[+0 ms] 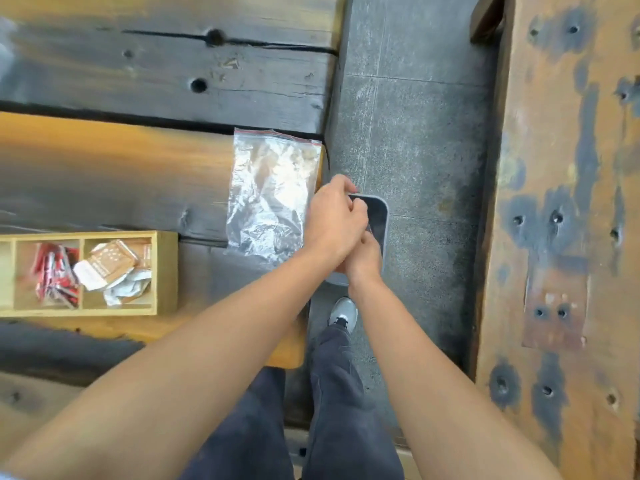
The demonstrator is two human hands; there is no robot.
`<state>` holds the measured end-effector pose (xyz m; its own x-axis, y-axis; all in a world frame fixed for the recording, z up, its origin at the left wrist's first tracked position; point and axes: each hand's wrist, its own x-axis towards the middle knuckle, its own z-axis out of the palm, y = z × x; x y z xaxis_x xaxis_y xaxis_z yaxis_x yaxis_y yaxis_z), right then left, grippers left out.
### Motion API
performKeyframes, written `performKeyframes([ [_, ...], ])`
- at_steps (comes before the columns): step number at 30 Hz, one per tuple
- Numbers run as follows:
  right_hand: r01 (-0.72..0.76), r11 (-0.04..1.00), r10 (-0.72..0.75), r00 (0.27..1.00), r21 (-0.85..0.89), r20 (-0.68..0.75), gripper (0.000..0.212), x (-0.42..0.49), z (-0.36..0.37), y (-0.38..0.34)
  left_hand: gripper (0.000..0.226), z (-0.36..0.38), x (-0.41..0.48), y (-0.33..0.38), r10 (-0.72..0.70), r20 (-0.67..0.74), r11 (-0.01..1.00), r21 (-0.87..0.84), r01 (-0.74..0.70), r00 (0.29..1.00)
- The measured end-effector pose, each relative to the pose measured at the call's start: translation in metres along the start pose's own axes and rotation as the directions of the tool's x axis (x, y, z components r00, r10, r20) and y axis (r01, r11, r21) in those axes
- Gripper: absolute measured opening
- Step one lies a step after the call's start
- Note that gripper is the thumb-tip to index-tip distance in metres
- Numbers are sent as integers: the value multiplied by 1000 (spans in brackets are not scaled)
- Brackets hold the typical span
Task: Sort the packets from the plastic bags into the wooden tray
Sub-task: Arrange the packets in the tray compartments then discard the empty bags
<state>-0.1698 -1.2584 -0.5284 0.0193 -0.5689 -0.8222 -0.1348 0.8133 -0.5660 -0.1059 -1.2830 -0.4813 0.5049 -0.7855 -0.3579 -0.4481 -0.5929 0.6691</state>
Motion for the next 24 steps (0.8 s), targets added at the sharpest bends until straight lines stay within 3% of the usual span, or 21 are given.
performKeyframes([
  [4, 326, 912, -355, 931, -248, -80, 18, -35, 30, -16, 17, -56, -4, -20, 45, -242, 998, -37, -56, 969],
  [8, 594, 662, -629, 772, -458, 91, 39, -64, 51, -26, 17, -93, -9, -51, 12, -373, 1000, -14, -18, 928],
  [11, 651, 451, -695, 686, -611, 217, 53, -74, 60, -30, 23, -108, -16, -72, -21, -412, 999, 23, 33, 911],
  [14, 589, 311, -644, 708, -746, 291, 63, -73, 64, -30, 35, -110, -20, -87, -108, -390, 988, 63, 144, 915],
  [17, 486, 284, -528, 799, -827, 289, 64, -66, 63, -21, 47, -105, -24, -98, -197, -297, 968, 92, 233, 935],
  [19, 467, 313, -525, 811, -827, 259, 59, -61, 59, -15, 48, -102, -27, -99, -207, -254, 966, 102, 239, 945],
  [24, 523, 548, -535, 819, -653, 206, 53, -55, 45, -17, 20, -97, -30, -93, -149, -209, 980, 100, 173, 967],
])
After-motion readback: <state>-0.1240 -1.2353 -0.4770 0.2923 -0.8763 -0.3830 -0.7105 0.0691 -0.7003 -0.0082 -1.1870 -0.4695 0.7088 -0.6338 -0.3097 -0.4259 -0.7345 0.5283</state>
